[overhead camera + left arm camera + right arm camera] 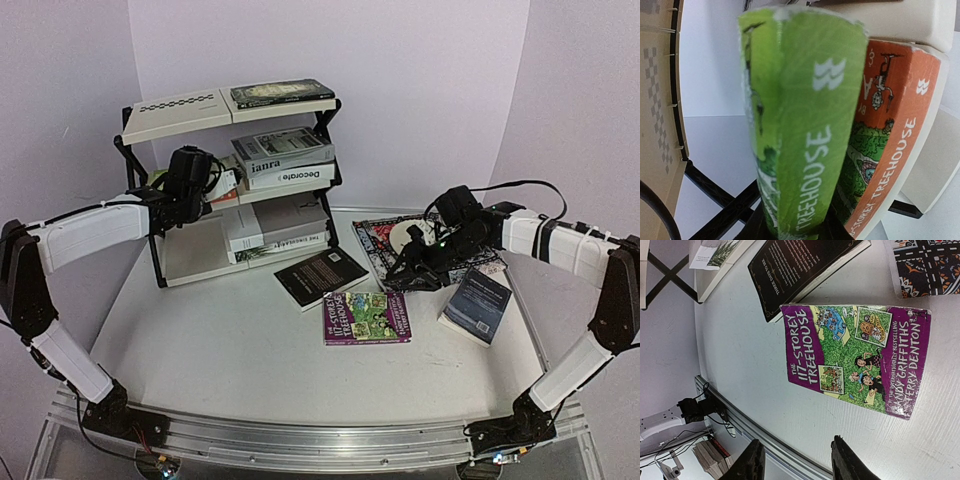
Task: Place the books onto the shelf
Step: Place the book in the book pile on the shelf.
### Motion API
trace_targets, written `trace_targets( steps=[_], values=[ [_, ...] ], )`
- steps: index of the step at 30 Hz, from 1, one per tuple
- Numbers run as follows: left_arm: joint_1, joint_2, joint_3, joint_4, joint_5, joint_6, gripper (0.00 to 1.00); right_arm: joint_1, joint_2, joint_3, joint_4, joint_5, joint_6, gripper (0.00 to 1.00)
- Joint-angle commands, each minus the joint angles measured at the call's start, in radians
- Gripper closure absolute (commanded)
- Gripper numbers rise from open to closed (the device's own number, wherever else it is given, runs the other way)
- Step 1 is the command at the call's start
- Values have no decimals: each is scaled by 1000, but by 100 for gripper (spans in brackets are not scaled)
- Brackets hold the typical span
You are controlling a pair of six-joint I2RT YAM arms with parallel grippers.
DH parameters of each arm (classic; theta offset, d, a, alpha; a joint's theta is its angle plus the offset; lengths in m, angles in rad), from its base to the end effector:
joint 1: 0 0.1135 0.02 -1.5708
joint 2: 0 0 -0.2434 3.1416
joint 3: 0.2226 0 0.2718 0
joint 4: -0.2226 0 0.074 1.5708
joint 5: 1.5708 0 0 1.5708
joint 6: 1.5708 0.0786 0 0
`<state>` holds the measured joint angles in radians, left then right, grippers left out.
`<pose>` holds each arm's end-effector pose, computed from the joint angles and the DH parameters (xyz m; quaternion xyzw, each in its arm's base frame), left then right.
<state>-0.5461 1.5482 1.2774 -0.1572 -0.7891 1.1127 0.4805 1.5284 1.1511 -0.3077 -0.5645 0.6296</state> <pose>0.3739 -0.1620 0.2900 0.4323 0.6777 0.4500 0.3890 0.3237 0.2162 0.2260 -0.0544 0.8742 0.4308 0.2172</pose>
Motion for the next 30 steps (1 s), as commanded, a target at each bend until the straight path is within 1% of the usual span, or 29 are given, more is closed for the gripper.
trace_targets(
  steps=[1, 3, 10, 15, 18, 23, 30],
  values=[
    [8, -7, 39, 15, -10, -1, 68, -3, 11, 21, -32, -21, -1, 54],
    [8, -8, 40, 6, -13, -7, 65, -3, 14, 21, -31, -24, -1, 54],
    [4, -12, 50, -32, -9, -39, 46, -3, 13, 21, -31, -25, 1, 55],
    [-8, -12, 71, -72, 1, -67, 35, -3, 15, 21, -31, -25, 1, 54],
    [-19, -15, 92, -108, 18, -91, 30, -3, 16, 22, -31, -25, 3, 54],
    [-34, -27, 112, -168, 35, -124, 28, -3, 16, 23, -30, -25, 3, 54],
    [-41, -43, 94, -205, 44, -141, 26, -3, 12, 18, -30, -26, 4, 54]
  ],
)
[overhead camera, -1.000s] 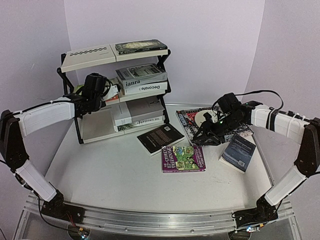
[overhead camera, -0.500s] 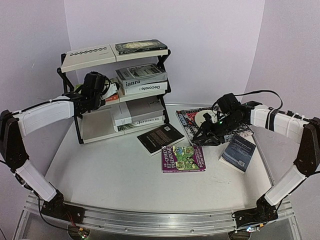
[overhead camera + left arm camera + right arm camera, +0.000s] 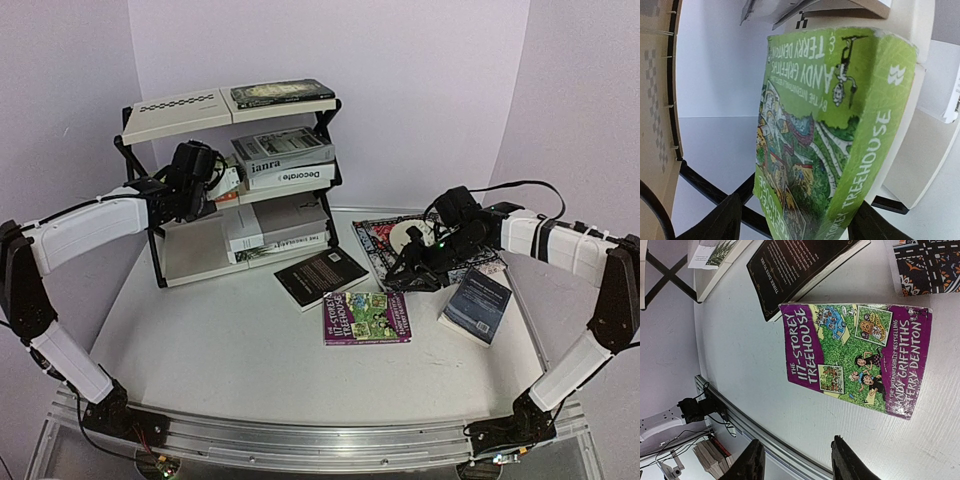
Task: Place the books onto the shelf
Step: Place the book in the book pile on the shelf.
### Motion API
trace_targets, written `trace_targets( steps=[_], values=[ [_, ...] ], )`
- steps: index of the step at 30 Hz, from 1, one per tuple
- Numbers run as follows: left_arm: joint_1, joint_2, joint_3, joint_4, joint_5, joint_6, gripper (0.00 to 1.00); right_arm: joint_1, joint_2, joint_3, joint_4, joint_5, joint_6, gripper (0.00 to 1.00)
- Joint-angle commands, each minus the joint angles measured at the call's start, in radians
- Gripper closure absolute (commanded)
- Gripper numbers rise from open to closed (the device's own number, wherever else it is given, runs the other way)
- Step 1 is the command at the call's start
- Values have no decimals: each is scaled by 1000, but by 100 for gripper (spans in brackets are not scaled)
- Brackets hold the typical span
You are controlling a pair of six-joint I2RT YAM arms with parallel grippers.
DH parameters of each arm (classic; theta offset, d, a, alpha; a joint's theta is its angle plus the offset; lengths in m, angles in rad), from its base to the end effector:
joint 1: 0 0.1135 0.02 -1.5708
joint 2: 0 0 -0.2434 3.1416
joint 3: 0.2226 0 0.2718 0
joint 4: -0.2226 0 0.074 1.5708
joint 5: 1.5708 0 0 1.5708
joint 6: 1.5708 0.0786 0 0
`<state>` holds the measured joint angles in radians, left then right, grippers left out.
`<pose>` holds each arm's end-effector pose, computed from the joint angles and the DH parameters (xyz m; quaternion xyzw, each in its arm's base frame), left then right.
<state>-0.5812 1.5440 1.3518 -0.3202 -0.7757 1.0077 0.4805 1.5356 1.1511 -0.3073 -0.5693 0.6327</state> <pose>0.3633 -0.1728 0.3013 0.4364 0.6961 0.4180 0.3877 0.3242 0.2168 0.2235 -0.0531 0.8751 0.4315 0.2125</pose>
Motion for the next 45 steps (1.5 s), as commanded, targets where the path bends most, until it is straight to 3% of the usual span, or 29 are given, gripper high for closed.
trace_targets(
  steps=[1, 14, 23, 32, 36, 39, 45],
  values=[
    [-6, -40, 22, -49, 38, -41, 26, -3, 4, 17, -30, -21, 1, 54],
    [-62, -61, 102, -109, 44, -95, 19, -3, -3, 19, -30, -17, 2, 54],
    [-165, -92, 69, -109, -95, -117, 13, -3, 3, 22, -29, -19, 1, 54],
    [-319, -102, 43, -113, -292, -386, 21, -3, -4, 5, -23, -12, -1, 54],
    [-454, -86, -3, -124, -334, -486, 15, -3, -1, -6, -21, -1, -9, 52],
    [-540, -57, -13, -152, -266, -611, 9, -3, 1, -17, -21, 17, -17, 50],
    [-572, -14, -27, -180, 184, -833, 2, -4, 4, -71, -21, 100, -21, 43]
  ],
)
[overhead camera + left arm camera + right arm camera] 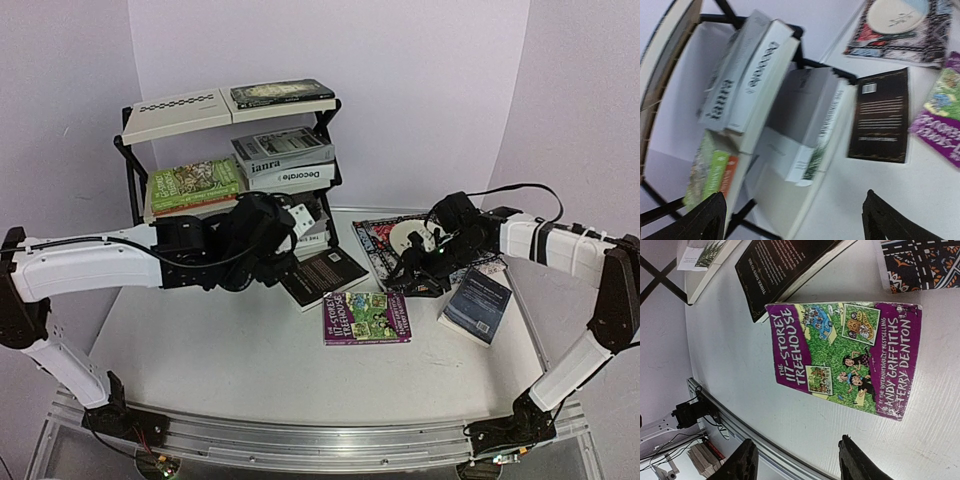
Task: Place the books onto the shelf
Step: Place the book in the book pile on the shelf, then move the book from the book pile.
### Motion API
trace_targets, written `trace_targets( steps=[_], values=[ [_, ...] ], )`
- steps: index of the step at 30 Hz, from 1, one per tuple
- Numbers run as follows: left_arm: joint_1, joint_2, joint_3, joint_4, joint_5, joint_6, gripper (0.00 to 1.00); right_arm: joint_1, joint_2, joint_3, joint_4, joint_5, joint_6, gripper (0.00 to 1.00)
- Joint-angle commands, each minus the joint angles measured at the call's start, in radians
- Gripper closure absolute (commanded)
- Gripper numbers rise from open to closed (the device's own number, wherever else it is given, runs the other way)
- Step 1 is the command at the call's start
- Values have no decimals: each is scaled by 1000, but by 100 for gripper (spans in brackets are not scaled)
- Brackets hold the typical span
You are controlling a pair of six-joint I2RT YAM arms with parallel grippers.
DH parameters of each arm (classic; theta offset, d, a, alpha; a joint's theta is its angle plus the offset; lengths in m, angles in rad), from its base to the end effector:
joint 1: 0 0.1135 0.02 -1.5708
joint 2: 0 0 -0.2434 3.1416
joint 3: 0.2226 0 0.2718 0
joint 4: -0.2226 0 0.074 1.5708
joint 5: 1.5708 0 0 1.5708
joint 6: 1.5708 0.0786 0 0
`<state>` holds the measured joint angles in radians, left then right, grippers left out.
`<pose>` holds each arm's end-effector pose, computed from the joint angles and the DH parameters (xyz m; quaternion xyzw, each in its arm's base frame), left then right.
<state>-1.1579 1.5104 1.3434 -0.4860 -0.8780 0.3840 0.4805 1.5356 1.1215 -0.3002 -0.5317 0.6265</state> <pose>0.2060 -0.3195 0.2961 0.4305 0.7133 0.2016 0.5151 0.3233 0.2135 0.2122 -0.0448 0.8834 0.4139 0.2152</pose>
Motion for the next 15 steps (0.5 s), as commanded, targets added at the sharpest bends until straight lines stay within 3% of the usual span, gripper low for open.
trace_targets(
  steps=[1, 8, 15],
  values=[
    [5, 30, -32, -4, 327, -227, 1, -5, 6, -52, -28, 74, -15, 42],
    [3, 155, -120, 75, 400, -196, 2, -6, 32, -114, -20, 113, -28, 32],
    [4, 168, -282, 321, 445, 43, 8, -8, 52, -164, -2, 141, -18, 30]
  ],
)
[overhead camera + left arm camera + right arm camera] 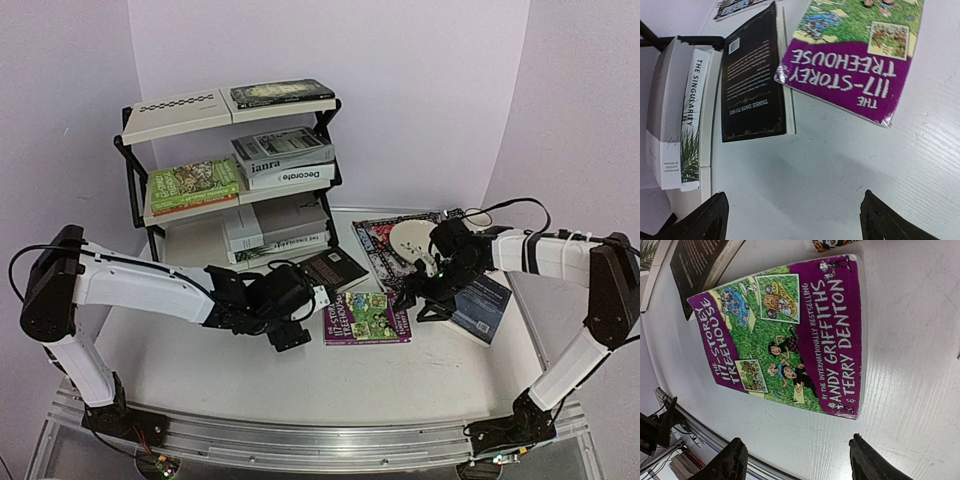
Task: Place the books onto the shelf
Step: Move the book from the book pile.
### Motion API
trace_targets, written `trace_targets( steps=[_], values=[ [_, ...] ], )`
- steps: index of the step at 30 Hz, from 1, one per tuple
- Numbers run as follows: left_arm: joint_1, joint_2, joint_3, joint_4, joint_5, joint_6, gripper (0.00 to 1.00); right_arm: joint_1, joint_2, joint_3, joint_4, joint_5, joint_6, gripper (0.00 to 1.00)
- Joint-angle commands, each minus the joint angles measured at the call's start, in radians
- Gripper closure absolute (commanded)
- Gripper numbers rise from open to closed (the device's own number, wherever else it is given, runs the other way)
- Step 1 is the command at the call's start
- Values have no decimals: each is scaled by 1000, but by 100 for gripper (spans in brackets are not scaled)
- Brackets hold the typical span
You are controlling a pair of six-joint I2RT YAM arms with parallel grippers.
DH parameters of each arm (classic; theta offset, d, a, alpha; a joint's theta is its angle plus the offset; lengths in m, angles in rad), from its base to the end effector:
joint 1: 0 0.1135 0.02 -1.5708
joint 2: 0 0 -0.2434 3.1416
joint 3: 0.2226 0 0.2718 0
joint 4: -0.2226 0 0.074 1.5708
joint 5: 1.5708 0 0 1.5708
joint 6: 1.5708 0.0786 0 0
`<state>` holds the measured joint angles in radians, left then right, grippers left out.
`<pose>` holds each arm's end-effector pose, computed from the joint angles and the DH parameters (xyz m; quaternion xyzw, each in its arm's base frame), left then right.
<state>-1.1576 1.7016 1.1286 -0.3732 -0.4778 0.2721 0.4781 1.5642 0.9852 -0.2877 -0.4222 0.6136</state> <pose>0.1901 -0.3437 0.1449 0.5512 0.7459 0.0756 0.3662 0.3114 0.1976 0.1510 -0.0099 0.9206 0.3431 0.1861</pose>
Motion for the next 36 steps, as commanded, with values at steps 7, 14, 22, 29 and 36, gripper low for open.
trace_targets(
  steps=[7, 14, 22, 29, 36],
  values=[
    [9, 55, -131, 384, -21, 383, 7, -9, 61, -63, 39, 43, 4, 30],
    [35, 117, -160, 516, 27, 529, 6, -18, 97, -71, 104, 65, 21, 30],
    [64, 181, -112, 525, 101, 593, 6, -26, 152, -91, 188, 39, 47, 31],
    [64, 260, -30, 528, 142, 589, 7, -26, 199, -97, 240, -36, 49, 33],
    [73, 295, 19, 535, 181, 567, 8, -27, 211, -90, 275, -126, 61, 42]
  ],
)
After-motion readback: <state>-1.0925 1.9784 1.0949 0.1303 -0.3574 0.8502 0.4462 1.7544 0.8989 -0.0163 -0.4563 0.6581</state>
